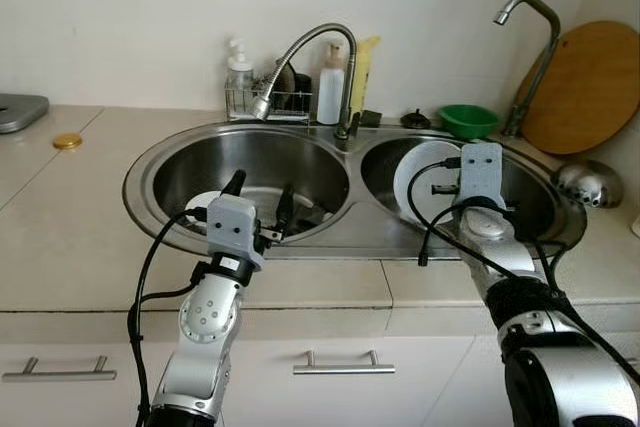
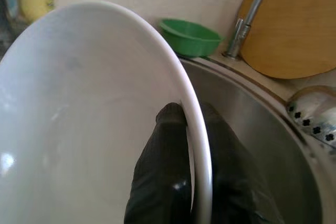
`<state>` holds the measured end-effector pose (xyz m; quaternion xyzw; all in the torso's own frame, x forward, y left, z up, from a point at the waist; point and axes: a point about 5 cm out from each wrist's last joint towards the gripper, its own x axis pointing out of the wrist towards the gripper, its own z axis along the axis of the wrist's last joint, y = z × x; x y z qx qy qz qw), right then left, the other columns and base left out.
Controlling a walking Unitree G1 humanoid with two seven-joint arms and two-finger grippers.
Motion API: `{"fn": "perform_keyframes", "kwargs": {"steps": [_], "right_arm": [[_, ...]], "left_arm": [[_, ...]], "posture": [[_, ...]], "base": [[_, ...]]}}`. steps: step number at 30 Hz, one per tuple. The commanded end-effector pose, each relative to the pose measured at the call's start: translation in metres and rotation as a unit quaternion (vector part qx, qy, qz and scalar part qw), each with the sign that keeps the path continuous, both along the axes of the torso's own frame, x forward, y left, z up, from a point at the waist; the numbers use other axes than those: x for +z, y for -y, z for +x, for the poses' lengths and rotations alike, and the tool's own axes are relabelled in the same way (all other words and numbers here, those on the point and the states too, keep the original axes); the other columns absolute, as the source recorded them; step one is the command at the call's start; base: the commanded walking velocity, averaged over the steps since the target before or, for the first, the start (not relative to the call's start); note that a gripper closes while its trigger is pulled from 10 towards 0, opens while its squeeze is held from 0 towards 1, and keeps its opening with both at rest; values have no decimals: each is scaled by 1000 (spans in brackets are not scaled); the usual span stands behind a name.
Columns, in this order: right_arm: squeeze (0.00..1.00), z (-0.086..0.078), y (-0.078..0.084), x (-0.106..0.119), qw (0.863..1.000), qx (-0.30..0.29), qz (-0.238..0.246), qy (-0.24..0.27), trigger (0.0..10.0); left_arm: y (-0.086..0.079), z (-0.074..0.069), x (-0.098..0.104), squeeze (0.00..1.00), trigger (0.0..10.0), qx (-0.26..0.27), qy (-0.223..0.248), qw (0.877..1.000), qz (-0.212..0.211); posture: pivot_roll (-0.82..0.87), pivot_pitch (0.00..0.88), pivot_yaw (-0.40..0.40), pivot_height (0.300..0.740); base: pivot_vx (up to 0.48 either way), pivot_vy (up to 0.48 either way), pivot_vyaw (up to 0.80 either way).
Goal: Kitchen organization
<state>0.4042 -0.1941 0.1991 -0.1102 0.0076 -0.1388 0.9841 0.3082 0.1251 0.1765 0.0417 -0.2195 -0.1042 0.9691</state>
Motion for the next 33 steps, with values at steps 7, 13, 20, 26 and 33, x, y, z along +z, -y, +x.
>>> {"fn": "perform_keyframes", "kwargs": {"steps": [7, 13, 20, 26, 33], "right_arm": [[0, 9, -19, 5, 984, 67, -164, -11, 10000], [0, 10, -28, 2, 967, 91, -235, -22, 10000], [0, 5, -32, -27, 965, 140, -198, -95, 10000], [1000, 2, -28, -36, 968, 141, -172, -113, 10000], [1000, 2, -22, -32, 976, 128, -148, -97, 10000]], "left_arm": [[1, 1, 3, 0, 10000, 1, 2, 1000, 3], [0, -1, 1, 0, 10000, 4, 0, 1000, 5], [1, -1, 0, 0, 10000, 2, -2, 1000, 6], [1, 0, -1, 0, 10000, 1, -5, 1000, 7], [2, 0, -2, 0, 10000, 0, -6, 1000, 8]], "posture": [[85, 0, -77, 740], [97, 0, -83, 740], [92, 0, -79, 740], [91, 0, -77, 740], [89, 0, -76, 740]], "base": [[0, 0, 0], [0, 0, 0], [0, 0, 0], [0, 0, 0], [0, 0, 0]]}}
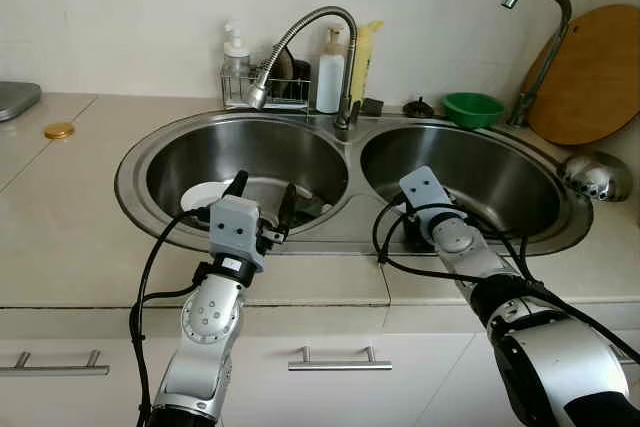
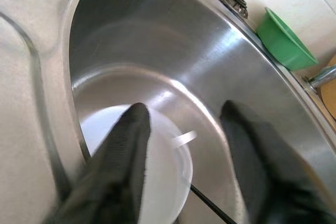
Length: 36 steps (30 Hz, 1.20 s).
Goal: Kitchen organization
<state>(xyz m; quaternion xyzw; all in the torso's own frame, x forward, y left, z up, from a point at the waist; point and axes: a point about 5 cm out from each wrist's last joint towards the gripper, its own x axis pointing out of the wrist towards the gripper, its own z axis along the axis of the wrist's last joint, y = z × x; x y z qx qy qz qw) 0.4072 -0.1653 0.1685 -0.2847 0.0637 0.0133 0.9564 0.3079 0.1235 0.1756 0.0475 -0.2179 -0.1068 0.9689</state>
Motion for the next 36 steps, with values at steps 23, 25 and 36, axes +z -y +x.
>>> {"fn": "perform_keyframes", "kwargs": {"steps": [23, 25, 36], "right_arm": [[0, -21, 15, 73, 914, -30, 289, 283, 10000], [0, -26, 6, 72, 911, -13, 304, 277, 10000], [0, -42, -21, 55, 920, 16, 317, 230, 10000]], "left_arm": [[1, 0, 4, 0, 10000, -16, -1, 1000, -14], [2, 0, 5, 0, 10000, -17, 2, 1000, -15], [1, 0, 6, 0, 10000, -20, 6, 1000, -14]], "posture": [[78, 0, -66, 740], [76, 0, -65, 740], [80, 0, -64, 740]], "base": [[0, 37, 0], [0, 480, 0], [0, 480, 0]]}}
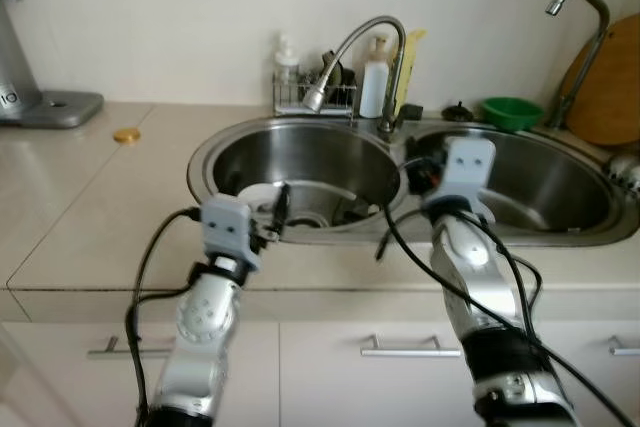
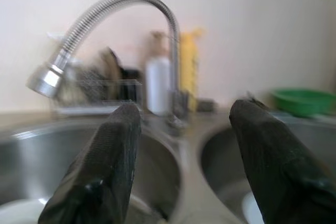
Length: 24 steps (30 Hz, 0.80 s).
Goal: Kitchen organization
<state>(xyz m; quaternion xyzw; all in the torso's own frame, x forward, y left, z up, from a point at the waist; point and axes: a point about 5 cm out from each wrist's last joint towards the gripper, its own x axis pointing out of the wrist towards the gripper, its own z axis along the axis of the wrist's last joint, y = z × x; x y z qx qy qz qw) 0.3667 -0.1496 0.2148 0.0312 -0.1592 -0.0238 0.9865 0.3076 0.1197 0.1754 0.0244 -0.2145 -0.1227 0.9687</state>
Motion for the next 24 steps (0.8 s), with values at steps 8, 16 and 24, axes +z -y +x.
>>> {"fn": "perform_keyframes", "kwargs": {"steps": [8, 16, 24], "right_arm": [[0, -8, -5, 5, 1000, 2, -8, 2, 10000], [0, -21, -10, 6, 1000, 12, -6, 27, 10000], [0, -31, -13, 5, 999, 18, -2, 43, 10000]], "left_arm": [[-3, -1, 6, 0, 10000, 4, 19, 1000, 9], [0, -1, 5, 0, 10000, -2, 16, 1000, 17], [1, -1, 6, 0, 10000, -1, 25, 1000, 18]], "posture": [[75, 0, -62, 740], [62, 0, -55, 740], [57, 0, -54, 740]], "base": [[0, 97, -100], [0, -255, -800], [0, -31, -800]]}}
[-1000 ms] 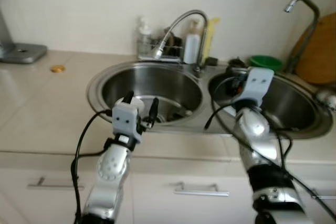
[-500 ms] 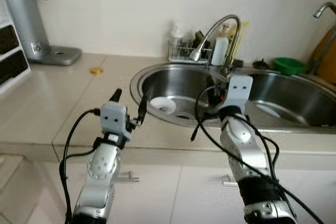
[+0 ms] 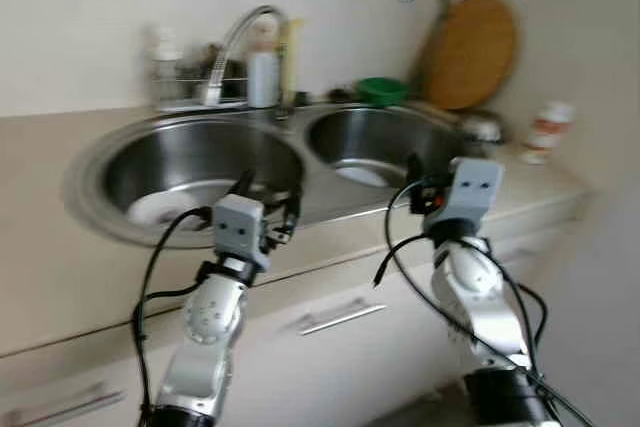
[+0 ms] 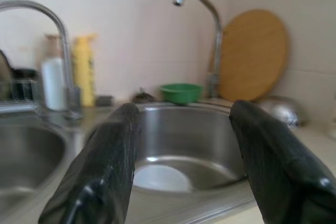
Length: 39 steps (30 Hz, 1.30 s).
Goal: Kitchen organization
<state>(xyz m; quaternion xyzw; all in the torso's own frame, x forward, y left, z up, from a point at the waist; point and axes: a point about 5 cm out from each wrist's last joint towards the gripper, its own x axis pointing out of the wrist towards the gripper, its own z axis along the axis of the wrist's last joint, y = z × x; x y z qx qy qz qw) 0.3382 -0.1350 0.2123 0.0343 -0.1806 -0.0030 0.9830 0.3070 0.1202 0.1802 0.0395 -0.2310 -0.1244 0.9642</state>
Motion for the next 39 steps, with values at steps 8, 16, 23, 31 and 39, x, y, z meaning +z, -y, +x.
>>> {"fn": "perform_keyframes", "kwargs": {"steps": [8, 16, 23, 31, 39], "right_arm": [[0, -8, -3, 8, 1000, 5, 3, 24, 10000], [0, -10, -6, 6, 1000, 5, 7, 21, 10000], [0, -10, -2, 4, 1000, -15, 11, 13, 10000], [0, -10, 1, 3, 999, -27, 15, 10, 10000], [0, -8, 6, 2, 998, -52, 19, 3, 10000]], "left_arm": [[3, -1, 0, 0, 10000, -3, 7, 1000, 8], [3, 0, -2, 0, 10000, -3, 3, 1000, 17], [5, 0, -3, 0, 10000, -6, -2, 1000, 15], [5, -1, -3, 0, 10000, -8, 1, 1000, 8], [5, -2, -5, 0, 10000, -8, -3, 1000, 6]], "posture": [[58, 0, -55, 740], [55, 0, -49, 740], [51, 0, -44, 740], [48, 0, -46, 740], [46, 0, -50, 740]], "base": [[0, 0, -800], [0, 0, -800], [0, -420, -800], [0, 0, -800], [0, 0, -800]]}}
